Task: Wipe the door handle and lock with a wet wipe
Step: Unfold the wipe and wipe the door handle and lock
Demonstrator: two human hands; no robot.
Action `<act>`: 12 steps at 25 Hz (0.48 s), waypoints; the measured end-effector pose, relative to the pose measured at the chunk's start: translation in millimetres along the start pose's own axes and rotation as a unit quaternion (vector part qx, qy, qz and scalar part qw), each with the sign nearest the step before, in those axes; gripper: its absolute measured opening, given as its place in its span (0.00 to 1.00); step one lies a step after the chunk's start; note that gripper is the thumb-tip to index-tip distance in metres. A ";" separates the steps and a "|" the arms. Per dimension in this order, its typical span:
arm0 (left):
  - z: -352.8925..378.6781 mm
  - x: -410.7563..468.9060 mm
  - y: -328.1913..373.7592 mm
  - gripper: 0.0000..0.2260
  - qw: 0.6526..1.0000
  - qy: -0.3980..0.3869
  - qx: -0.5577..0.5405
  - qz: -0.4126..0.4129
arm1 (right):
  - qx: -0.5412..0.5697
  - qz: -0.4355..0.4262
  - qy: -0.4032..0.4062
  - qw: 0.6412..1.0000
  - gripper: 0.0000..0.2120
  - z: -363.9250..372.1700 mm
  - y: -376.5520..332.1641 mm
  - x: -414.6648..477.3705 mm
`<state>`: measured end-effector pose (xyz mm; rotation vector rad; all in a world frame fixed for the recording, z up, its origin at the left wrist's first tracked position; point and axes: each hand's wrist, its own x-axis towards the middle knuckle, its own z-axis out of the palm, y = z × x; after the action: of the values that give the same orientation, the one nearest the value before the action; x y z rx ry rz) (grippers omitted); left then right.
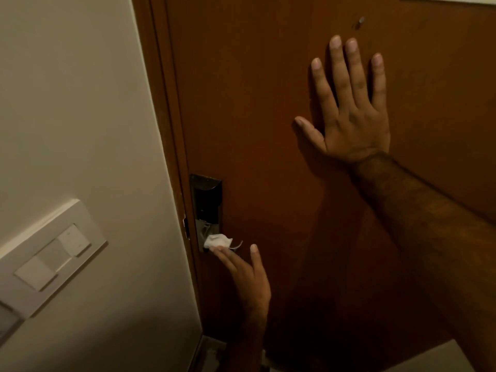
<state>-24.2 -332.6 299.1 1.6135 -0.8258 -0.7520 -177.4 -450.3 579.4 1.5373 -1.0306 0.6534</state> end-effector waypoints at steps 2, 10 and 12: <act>12.0 -21.3 1.2 0.41 0.999 -0.039 -0.008 0.001 | 0.002 0.000 0.001 1.000 0.41 -0.1 -0.4 0.0; -7.4 15.7 -1.7 0.38 0.994 0.050 0.100 -0.007 | 0.004 0.000 -0.001 1.000 0.40 -2.4 -0.9 0.1; -25.4 36.2 -2.0 0.37 0.988 0.070 0.133 0.026 | 0.000 -0.002 -0.001 1.000 0.40 -3.6 -0.8 0.6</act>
<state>17.0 -348.9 299.9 1.8509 -0.8923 -0.5000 -175.9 -447.0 580.3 1.5403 -1.0296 0.6493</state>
